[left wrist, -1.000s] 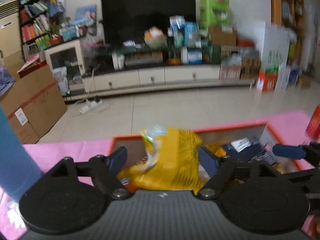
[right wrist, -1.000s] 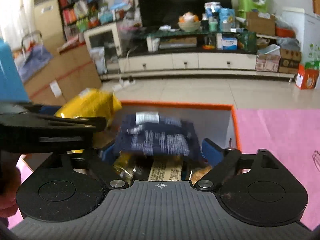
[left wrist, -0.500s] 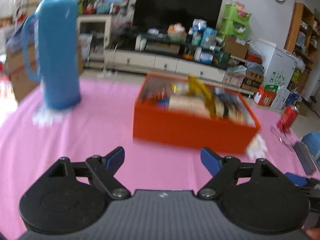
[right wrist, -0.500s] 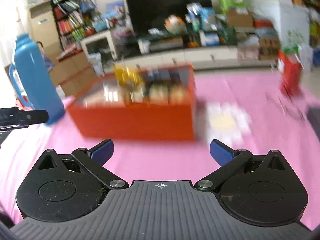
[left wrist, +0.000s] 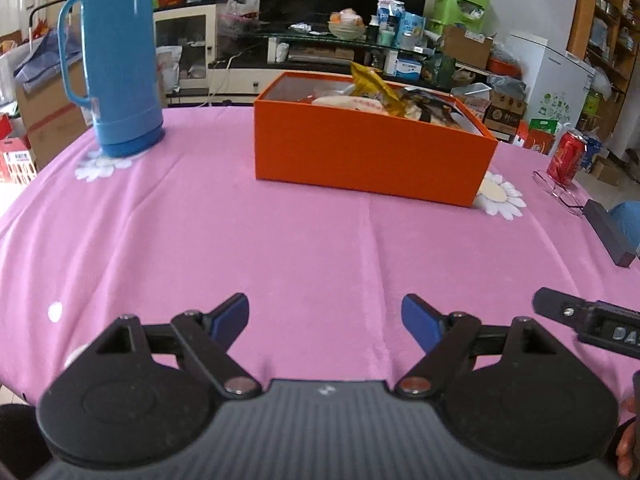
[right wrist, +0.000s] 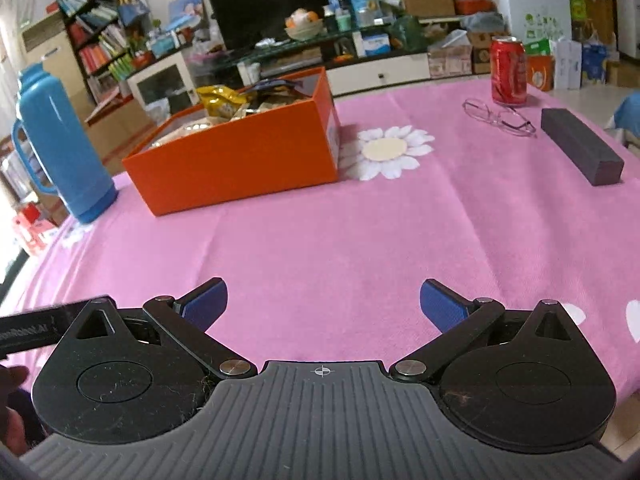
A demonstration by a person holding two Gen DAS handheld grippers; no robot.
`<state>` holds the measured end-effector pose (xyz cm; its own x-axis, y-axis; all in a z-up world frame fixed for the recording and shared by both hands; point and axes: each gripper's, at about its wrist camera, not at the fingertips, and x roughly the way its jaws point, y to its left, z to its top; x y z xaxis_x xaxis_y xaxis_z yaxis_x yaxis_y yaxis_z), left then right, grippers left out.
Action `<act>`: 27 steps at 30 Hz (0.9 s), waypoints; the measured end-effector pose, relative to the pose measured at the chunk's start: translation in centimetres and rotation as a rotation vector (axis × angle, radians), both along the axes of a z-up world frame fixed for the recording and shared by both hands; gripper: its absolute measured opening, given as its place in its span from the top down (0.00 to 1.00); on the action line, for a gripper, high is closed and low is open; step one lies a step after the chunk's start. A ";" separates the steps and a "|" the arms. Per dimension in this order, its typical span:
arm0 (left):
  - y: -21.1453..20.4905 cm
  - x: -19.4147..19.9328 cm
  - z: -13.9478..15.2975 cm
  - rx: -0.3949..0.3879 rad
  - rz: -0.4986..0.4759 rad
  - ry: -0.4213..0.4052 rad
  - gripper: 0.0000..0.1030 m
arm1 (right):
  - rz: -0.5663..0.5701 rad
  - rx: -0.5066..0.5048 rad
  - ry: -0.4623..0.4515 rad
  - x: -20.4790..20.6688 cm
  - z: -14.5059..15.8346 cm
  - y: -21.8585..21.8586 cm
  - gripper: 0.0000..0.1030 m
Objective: Organize snacks
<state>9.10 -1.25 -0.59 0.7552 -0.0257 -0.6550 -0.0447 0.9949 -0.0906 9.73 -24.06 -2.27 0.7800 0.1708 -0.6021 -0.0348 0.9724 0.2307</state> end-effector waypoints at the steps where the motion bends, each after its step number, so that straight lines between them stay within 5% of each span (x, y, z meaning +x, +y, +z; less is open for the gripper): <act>1: -0.2 0.0 -0.1 0.007 -0.003 0.002 0.19 | 0.001 -0.015 0.006 0.2 0.0 0.3 0.19; 8: -0.9 0.7 -0.8 0.030 -0.014 0.025 0.19 | 0.033 -0.091 0.041 1.0 -0.4 1.7 0.19; 27: -1.5 0.8 -1.1 0.068 -0.008 0.021 0.19 | 0.049 -0.099 0.067 1.7 -0.8 2.2 0.19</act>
